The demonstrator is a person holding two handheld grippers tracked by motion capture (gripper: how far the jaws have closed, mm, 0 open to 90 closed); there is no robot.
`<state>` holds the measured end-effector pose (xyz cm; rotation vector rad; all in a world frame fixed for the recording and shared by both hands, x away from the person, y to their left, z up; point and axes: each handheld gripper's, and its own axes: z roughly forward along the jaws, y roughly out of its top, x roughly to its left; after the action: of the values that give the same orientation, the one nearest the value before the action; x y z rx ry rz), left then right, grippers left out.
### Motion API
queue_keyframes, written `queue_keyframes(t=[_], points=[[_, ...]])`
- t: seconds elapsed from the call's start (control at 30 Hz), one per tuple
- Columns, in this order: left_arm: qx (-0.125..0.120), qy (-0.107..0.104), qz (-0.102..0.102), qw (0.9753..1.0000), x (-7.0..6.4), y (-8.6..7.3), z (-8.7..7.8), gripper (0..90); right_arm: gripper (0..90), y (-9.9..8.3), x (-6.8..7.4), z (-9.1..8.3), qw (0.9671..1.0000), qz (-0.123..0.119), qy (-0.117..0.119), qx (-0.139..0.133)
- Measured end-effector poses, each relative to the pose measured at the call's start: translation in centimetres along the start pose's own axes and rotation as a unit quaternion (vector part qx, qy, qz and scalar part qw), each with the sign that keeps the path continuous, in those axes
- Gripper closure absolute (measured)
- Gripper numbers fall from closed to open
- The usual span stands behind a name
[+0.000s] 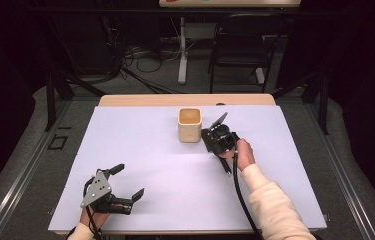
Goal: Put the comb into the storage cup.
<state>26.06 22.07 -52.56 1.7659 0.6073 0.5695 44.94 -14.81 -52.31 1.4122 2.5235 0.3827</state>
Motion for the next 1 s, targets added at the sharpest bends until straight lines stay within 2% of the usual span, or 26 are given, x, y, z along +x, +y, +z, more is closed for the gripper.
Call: queue_keyframes(t=[0.13, 0.2, 0.27, 0.33, 0.4, 0.43, 0.53, 0.57, 0.63, 0.7, 0.77, 0.8, 0.83, 0.87, 0.9, 0.93, 1.0], points=[[0.001, 0.000, 0.002, 1.0000, 0.0, 0.0, 0.0, 0.1, 62.8, -0.1, 0.0, 0.4, 0.9999, 0.014, 0.005, 0.003], [0.001, 0.000, 0.002, 1.0000, 0.0, 0.0, 0.0, 0.1, 63.0, -0.2, -0.2, 0.7, 0.9999, 0.011, 0.008, 0.001], [0.001, -0.001, 0.002, 1.0000, 0.0, 0.0, 0.0, 0.1, 63.5, -0.2, -0.2, 0.8, 0.9995, 0.027, 0.016, 0.002], [0.002, -0.002, 0.002, 1.0000, 0.0, 0.0, 0.0, 0.1, 64.3, -0.3, -0.5, 0.9, 0.9993, 0.030, 0.021, -0.003], [0.002, -0.002, 0.002, 1.0000, 0.0, 0.0, 0.0, 0.1, 65.9, -0.3, -0.5, 0.7, 0.9989, 0.042, 0.022, 0.004], [0.002, -0.002, 0.002, 1.0000, 0.0, 0.0, 0.0, 0.1, 66.6, -0.4, -0.6, 0.9, 0.9989, 0.039, 0.024, -0.010], [0.001, -0.001, 0.002, 1.0000, 0.0, 0.0, 0.0, 0.1, 67.8, -0.4, -0.9, 0.7, 0.9988, 0.044, 0.023, 0.000], [0.001, -0.002, 0.002, 1.0000, 0.0, 0.0, 0.0, 0.1, 68.1, -0.5, -0.9, 0.9, 0.9983, 0.049, 0.026, -0.017], [0.002, -0.002, 0.002, 1.0000, 0.0, 0.0, 0.0, 0.1, 69.2, -0.5, -1.0, 0.7, 0.9985, 0.051, 0.019, 0.002], [0.002, -0.001, 0.002, 1.0000, 0.0, 0.0, 0.0, 0.1, 69.9, -0.6, -1.2, 0.7, 0.9979, 0.059, 0.024, -0.012], [0.001, -0.001, 0.003, 1.0000, 0.0, 0.0, 0.0, 0.1, 71.1, -0.6, -1.6, 0.2, 0.9983, 0.056, 0.014, 0.010], [0.001, -0.001, 0.002, 1.0000, 0.0, 0.0, 0.0, 0.1, 71.7, -1.0, -1.7, 0.7, 0.9963, 0.070, 0.028, -0.040], [0.002, -0.001, 0.001, 1.0000, 0.0, 0.0, 0.0, 0.1, 71.9, -0.9, -1.8, 0.2, 0.9960, 0.084, 0.026, -0.015], [0.002, -0.002, 0.002, 1.0000, 0.0, 0.0, 0.0, 0.1, 72.0, -0.6, -2.2, -0.8, 0.9972, 0.054, 0.015, 0.050], [0.002, -0.002, 0.002, 1.0000, 0.0, 0.0, 0.0, 0.1, 72.2, -0.8, -2.3, -0.6, 0.9980, 0.054, 0.012, 0.030], [0.002, -0.002, 0.002, 1.0000, 0.0, 0.0, 0.0, 0.1, 72.2, -1.1, -2.3, -0.1, 0.9974, 0.064, 0.027, -0.019], [0.002, -0.002, 0.002, 1.0000, 0.0, 0.0, 0.0, 0.1, 72.3, -1.2, -2.3, -0.3, 0.9975, 0.065, 0.026, -0.012]])
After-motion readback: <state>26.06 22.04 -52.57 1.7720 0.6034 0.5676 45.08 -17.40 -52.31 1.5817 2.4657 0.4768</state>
